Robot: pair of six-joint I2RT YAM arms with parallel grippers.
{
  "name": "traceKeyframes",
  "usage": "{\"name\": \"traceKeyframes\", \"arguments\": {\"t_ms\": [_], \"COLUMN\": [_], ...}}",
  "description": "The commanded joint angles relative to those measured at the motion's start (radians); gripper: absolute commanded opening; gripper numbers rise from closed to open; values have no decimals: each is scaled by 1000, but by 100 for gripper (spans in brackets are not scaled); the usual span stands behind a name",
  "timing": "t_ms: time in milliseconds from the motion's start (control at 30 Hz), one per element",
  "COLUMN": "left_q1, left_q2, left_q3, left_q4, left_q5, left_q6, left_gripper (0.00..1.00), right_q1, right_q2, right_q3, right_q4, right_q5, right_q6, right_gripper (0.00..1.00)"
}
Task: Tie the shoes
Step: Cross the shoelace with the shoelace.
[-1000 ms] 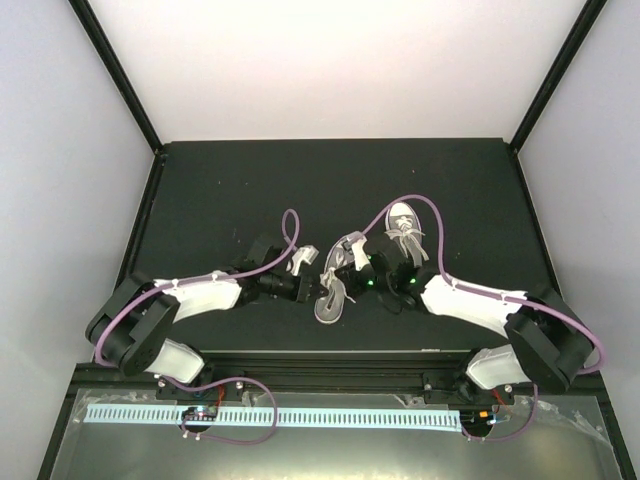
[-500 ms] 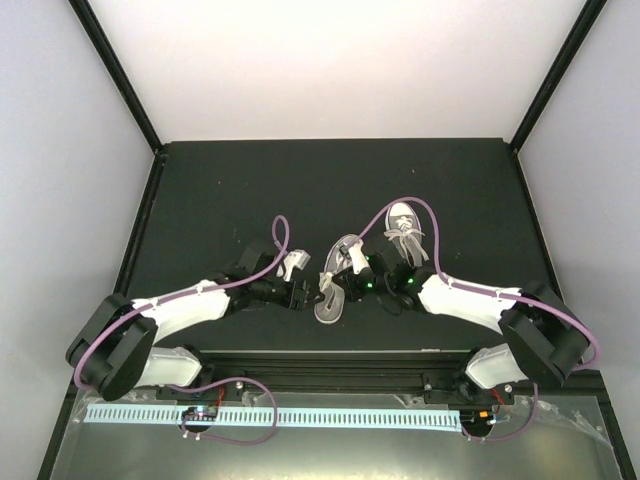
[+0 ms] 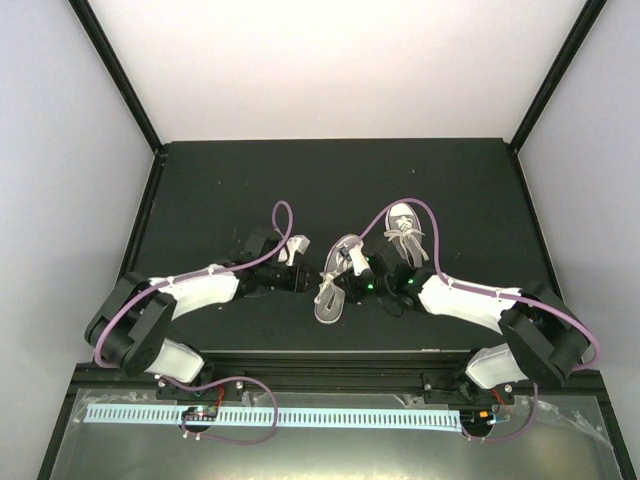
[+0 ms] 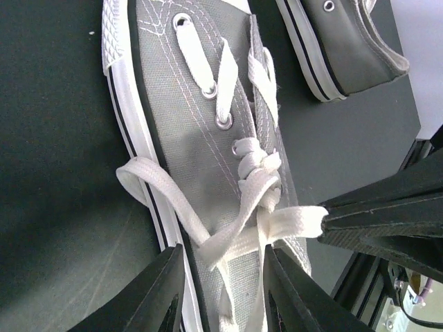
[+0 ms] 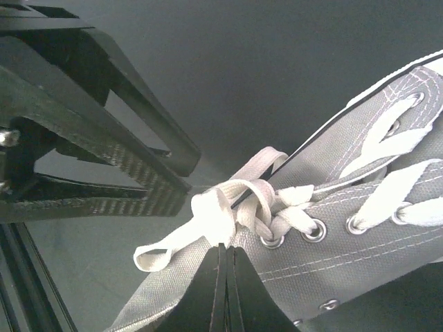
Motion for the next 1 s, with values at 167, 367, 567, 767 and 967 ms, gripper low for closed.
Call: {"name": "traceKeyframes", "arguments": {"t_ms": [167,367,567,767,967], "left_q1": [5,5,5,5,5], "left_q2": [71,92,121,146,132], "left_q3": [55,61,72,86,77], "left_q4": [41,44,49,64,100], "left_q5": [55,57,48,49,46], "left_q6": [41,47,41,35,31], "left_gripper": [33,31,21,19,2], "right_q1": [-2,-2,-2,-1,-2], "right_q2": [-8,-3,-3,-3,0], "right_q3": [4,7,6,7,21], "right_q4": [-7,-2,-3,-3,-18], "right_q5": [-6,-9,-9,-11,-17], "right_q6": [-12,-9,-10,-10,-13], "right_gripper": [2,2,2,2,1]}}
